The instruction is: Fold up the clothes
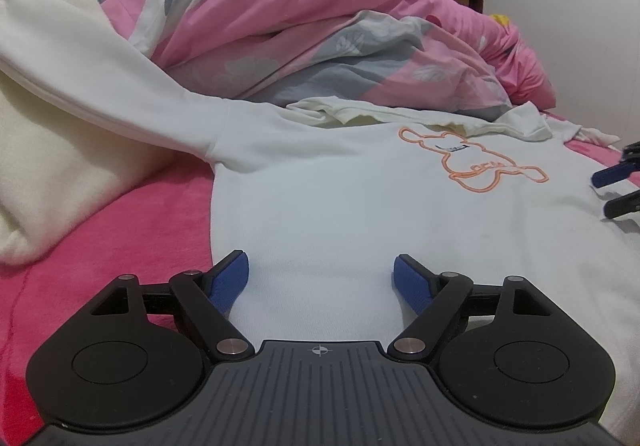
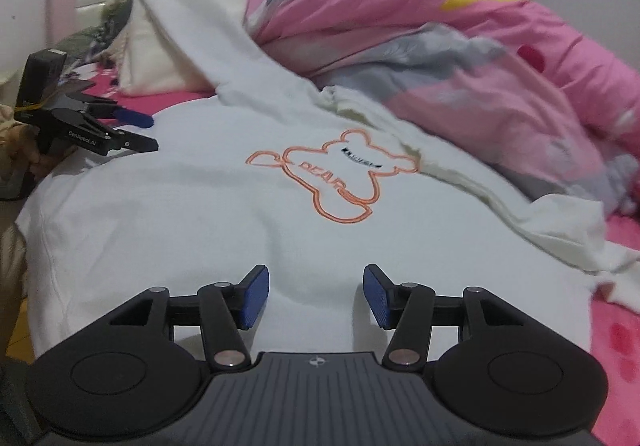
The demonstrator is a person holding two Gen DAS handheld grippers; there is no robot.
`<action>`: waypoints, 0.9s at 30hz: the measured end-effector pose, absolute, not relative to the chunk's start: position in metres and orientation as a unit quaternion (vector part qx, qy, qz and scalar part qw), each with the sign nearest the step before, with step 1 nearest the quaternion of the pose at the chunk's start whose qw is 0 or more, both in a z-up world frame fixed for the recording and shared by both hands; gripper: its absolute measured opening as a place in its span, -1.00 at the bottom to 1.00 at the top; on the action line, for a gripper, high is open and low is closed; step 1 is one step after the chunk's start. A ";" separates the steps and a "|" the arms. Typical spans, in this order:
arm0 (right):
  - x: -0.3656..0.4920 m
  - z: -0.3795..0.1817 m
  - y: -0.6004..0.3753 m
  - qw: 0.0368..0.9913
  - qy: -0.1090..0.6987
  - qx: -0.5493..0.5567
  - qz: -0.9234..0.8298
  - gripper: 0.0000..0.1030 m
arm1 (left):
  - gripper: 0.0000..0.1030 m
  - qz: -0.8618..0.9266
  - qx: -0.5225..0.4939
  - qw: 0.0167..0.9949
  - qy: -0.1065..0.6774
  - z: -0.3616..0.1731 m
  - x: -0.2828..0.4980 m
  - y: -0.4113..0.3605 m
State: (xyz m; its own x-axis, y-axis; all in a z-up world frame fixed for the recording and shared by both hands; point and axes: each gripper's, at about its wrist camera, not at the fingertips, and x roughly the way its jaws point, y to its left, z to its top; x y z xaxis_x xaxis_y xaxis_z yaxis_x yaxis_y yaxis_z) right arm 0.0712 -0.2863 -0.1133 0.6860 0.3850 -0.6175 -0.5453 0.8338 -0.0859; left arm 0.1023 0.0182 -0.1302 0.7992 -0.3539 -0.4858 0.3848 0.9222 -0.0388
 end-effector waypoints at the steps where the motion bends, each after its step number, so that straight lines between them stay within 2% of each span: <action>1: 0.075 -0.115 -0.288 0.906 0.305 -0.129 0.264 0.03 | 0.58 -0.196 0.030 0.948 0.250 -0.130 0.103 0.018; 8: 0.081 -0.123 -0.294 0.902 0.303 -0.106 0.288 -0.11 | 0.61 -0.200 0.026 0.947 0.250 -0.131 0.103 0.019; 18: 0.078 -0.123 -0.294 0.906 0.294 -0.096 0.289 -0.46 | 0.63 -0.201 0.025 0.947 0.250 -0.131 0.104 0.018; 27: 0.075 -0.123 -0.291 0.908 0.286 -0.101 0.288 -0.66 | 0.63 -0.201 0.024 0.947 0.250 -0.132 0.104 0.018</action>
State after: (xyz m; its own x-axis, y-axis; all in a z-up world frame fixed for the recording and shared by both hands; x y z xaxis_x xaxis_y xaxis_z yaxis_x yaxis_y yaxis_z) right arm 0.0752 -0.2909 -0.1229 0.6701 0.4653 -0.5784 -0.5806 0.8140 -0.0179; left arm 0.1036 0.0181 -0.1316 0.7940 -0.3693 -0.4829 0.3933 0.9177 -0.0550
